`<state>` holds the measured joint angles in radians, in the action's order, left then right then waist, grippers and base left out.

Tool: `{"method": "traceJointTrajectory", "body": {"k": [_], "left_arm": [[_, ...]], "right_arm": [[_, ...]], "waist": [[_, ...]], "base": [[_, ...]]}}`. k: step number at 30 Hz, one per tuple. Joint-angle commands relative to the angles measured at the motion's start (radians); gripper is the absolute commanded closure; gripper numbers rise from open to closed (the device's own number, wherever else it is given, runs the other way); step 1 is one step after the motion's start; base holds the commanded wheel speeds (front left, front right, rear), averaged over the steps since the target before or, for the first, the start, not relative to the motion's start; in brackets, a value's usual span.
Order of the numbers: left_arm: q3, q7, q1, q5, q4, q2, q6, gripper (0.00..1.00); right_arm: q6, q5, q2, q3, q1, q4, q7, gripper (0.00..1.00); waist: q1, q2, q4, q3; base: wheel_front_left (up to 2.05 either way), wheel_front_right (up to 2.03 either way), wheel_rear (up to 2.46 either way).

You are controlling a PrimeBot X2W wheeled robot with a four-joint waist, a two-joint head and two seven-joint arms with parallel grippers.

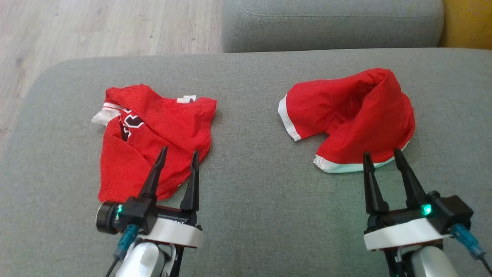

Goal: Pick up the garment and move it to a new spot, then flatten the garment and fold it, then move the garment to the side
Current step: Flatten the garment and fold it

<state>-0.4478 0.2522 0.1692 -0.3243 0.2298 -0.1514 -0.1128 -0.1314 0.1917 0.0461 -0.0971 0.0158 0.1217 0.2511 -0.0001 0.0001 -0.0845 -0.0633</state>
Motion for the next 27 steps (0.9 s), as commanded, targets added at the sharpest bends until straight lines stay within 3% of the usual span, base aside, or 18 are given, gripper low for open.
{"method": "traceJointTrajectory", "body": {"k": [1,9,17,27], "left_arm": [[0.049,0.009,0.031,0.015,-0.023,0.002,0.009,0.0],[0.086,0.009,0.05,0.05,-0.003,0.032,0.056,0.0],[0.108,0.009,0.086,0.08,0.031,0.071,0.1,0.0],[0.13,0.009,0.101,0.097,0.042,0.093,0.123,0.0]], "right_arm": [[0.001,-0.016,0.004,-0.032,-0.02,-0.025,0.011,0.0],[0.001,-0.087,0.004,-0.092,-0.081,0.044,0.011,0.0],[0.001,-0.168,0.004,-0.107,-0.226,0.319,-0.078,0.0],[0.001,-0.198,0.004,-0.06,-0.33,0.514,-0.158,0.0]], "waist": [[0.0001,-0.0001,-0.001,-0.006],[0.0001,-0.0001,-0.021,-0.052],[0.0001,-0.0001,-0.069,-0.107],[0.0001,-0.0001,-0.105,-0.139]], "base": [[0.0,0.0,0.0],[0.0,0.0,0.0],[0.0,0.0,0.0],[0.0,0.0,0.0]]}}
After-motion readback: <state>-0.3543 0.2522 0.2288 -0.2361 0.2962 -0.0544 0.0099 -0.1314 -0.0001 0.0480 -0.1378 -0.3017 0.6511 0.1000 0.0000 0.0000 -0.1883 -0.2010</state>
